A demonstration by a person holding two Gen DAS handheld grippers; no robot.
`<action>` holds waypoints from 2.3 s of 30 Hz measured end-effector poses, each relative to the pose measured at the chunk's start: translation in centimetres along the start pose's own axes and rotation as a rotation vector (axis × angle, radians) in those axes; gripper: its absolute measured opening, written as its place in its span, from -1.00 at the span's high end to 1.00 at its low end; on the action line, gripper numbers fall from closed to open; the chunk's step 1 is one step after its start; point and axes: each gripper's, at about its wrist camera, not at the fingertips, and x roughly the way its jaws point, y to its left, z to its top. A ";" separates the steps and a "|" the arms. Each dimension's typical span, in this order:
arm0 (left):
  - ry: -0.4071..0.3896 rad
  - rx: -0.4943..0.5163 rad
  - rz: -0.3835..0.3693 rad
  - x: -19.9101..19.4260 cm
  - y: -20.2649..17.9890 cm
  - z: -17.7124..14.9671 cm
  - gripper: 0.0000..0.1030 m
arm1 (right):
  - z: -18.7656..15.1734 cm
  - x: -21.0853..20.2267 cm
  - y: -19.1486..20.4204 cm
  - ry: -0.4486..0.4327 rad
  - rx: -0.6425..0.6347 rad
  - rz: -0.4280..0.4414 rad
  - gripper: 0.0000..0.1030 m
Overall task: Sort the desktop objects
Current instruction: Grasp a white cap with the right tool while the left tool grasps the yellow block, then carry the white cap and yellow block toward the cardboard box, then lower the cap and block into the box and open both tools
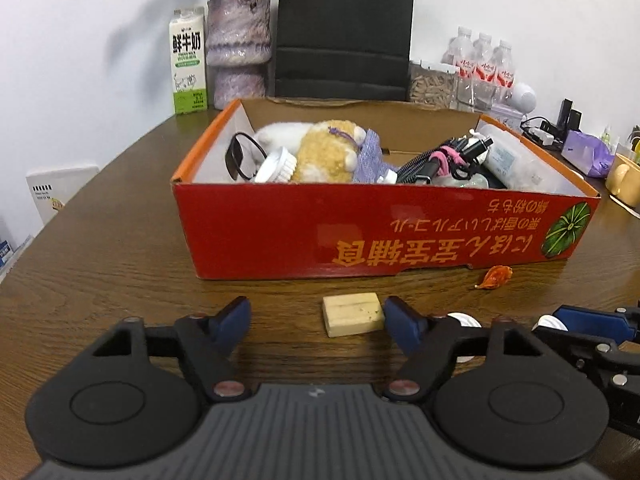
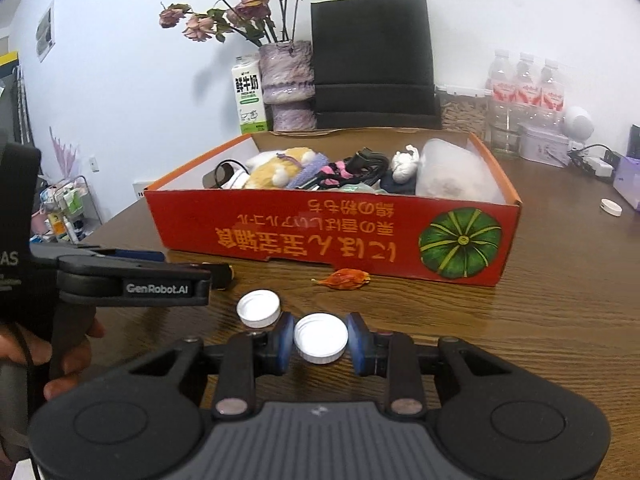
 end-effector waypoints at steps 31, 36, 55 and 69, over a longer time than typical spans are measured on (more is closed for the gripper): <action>-0.260 0.038 -0.033 -5.3 -0.7 3.8 0.36 | 5.2 -1.0 0.7 -0.148 -0.045 0.016 0.47; -0.333 0.036 -0.030 -4.9 -0.6 7.2 0.36 | 8.9 0.1 1.1 -0.210 -0.046 0.012 0.47; -0.314 0.015 0.072 3.1 1.0 9.2 0.34 | 12.4 10.2 -0.4 -0.219 -0.049 -0.026 0.46; -0.387 -0.032 0.142 1.5 2.0 9.0 -1.00 | 11.5 7.2 -1.7 -0.333 0.009 -0.140 -1.00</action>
